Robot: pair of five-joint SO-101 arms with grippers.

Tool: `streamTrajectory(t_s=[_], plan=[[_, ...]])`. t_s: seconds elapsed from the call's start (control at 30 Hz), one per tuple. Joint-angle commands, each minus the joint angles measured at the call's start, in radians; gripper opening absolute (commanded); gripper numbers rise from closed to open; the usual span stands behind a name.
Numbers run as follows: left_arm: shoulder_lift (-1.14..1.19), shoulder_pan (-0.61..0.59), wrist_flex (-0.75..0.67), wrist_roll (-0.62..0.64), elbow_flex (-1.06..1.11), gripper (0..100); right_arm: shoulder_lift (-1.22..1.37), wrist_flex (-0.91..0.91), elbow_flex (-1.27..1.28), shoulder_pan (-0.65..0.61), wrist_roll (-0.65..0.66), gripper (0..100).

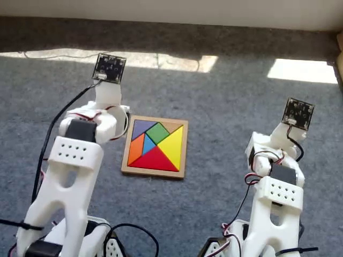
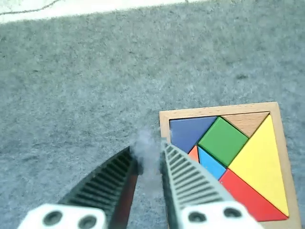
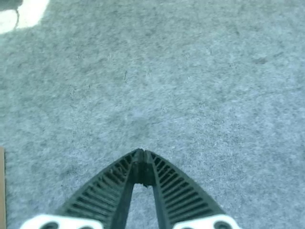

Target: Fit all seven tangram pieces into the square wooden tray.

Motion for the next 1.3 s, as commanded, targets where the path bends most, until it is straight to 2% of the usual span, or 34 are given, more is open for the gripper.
streamTrajectory(t_s=[0.0,0.17,0.33,0.7,0.9,1.13,1.27], plan=[[-0.165,-0.007,-0.041,0.017,0.062,1,-0.031,0.056,-0.015,-0.002,0.009,0.6],[-0.295,-0.007,-0.041,0.017,0.134,1,-0.065,0.107,-0.038,-0.005,0.011,0.6],[-0.415,-0.007,-0.041,0.017,0.229,1,-0.292,0.110,-0.015,-0.005,0.011,0.6],[-0.740,-0.007,-0.109,0.017,0.481,1,-0.796,0.130,0.303,-0.012,0.041,0.6],[-0.986,-0.008,-0.109,0.017,0.628,1,-1.004,0.131,0.475,-0.088,0.089,0.6],[-1.299,-0.008,-0.106,0.011,0.806,1,-1.009,0.248,0.533,-0.163,0.058,0.6],[-1.283,-0.050,-0.110,0.009,0.862,1,-1.009,0.277,0.559,-0.203,0.060,0.6]])
